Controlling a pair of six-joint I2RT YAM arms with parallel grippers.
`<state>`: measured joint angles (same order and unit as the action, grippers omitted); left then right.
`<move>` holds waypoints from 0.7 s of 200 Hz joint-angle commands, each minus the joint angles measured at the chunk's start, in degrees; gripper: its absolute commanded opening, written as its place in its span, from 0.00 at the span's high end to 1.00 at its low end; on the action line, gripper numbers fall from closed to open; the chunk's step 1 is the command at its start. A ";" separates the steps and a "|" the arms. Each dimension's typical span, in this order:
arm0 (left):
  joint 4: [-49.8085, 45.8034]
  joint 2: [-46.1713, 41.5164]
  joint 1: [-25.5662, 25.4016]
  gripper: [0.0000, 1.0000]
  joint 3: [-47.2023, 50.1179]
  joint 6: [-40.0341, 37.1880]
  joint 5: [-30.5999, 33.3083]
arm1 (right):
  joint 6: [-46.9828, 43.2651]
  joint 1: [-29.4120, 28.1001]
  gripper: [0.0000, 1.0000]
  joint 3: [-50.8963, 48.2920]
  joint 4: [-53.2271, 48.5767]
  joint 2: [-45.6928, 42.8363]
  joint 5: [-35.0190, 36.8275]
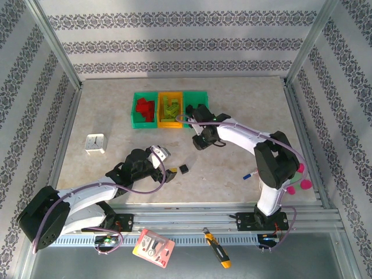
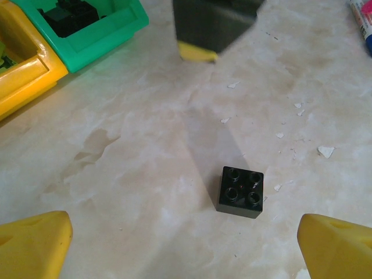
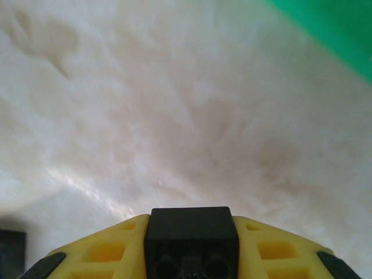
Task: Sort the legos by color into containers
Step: Pick up the lego from the center of the table, then place the lego in the container.
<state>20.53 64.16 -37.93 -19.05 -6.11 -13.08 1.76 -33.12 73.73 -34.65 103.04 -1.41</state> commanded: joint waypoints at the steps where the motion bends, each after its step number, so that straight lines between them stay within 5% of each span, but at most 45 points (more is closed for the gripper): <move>1: 4.05 1.17 -1.09 0.01 -1.69 -1.27 -1.13 | 3.43 1.71 0.73 3.87 6.06 -1.59 2.74; 112: 6.60 9.88 -3.44 0.01 -5.73 -3.13 -1.72 | 7.05 5.75 0.72 27.22 15.83 19.96 8.00; 128: 7.11 10.68 -3.81 0.01 -5.94 -2.34 -1.04 | 7.06 5.88 0.66 28.29 15.79 20.62 8.02; 140: 6.81 10.90 -3.99 0.01 -6.16 -0.82 0.04 | 6.79 5.88 0.52 28.15 15.83 19.78 7.89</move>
<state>24.43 74.52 -40.91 -23.33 -7.55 -13.47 8.14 -27.40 99.39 -19.94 123.68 4.97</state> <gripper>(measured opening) 0.993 0.397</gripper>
